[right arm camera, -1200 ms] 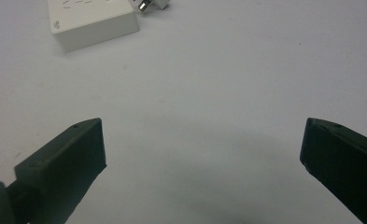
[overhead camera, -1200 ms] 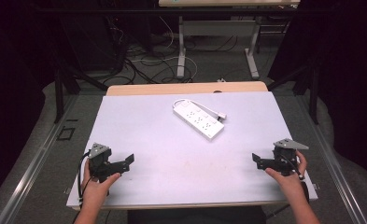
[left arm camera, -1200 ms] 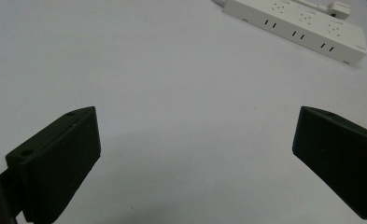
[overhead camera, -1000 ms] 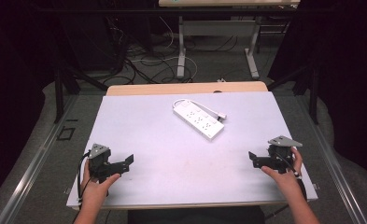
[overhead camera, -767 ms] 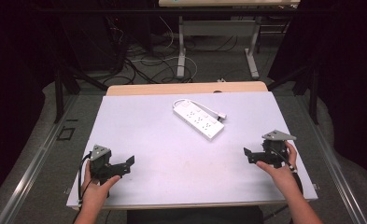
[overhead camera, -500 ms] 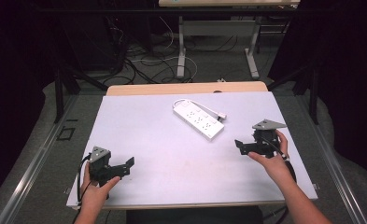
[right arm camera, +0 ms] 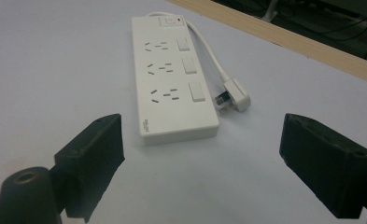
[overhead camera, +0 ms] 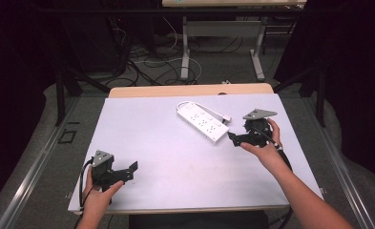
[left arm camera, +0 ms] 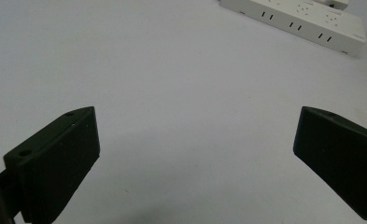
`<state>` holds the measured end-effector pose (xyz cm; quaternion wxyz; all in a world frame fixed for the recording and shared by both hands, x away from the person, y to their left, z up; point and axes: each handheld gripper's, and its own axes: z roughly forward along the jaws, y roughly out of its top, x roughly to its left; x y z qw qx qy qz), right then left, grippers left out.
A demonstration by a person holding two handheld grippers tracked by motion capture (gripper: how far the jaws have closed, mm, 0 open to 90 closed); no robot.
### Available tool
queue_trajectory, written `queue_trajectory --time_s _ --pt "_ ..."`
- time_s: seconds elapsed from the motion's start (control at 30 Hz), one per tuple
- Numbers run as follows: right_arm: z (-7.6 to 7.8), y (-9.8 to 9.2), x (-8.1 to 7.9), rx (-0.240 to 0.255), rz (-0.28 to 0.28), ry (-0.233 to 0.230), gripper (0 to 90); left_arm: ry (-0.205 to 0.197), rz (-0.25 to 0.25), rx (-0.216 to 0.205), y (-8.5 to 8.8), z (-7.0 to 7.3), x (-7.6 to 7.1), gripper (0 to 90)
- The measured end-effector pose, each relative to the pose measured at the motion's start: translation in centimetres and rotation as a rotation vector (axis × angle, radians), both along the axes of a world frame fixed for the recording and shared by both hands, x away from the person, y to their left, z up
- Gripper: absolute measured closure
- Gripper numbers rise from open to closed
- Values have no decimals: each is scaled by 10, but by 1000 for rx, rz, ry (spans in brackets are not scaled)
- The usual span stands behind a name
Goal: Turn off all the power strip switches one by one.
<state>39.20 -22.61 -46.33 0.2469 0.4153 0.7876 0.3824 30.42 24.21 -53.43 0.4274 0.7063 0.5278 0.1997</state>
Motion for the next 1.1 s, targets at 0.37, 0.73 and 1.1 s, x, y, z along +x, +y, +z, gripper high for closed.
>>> queue_trajectory --time_s 0.37,0.73,1.1 --pt "9 22 24 -29 34 22 155 -2 11 -5 1 0 -1 5" --pt "21 39 46 -35 80 34 247 4 13 -1 2 -1 -1 6" --pt "29 56 69 -4 106 59 383 3 11 6 2 -1 -1 8"
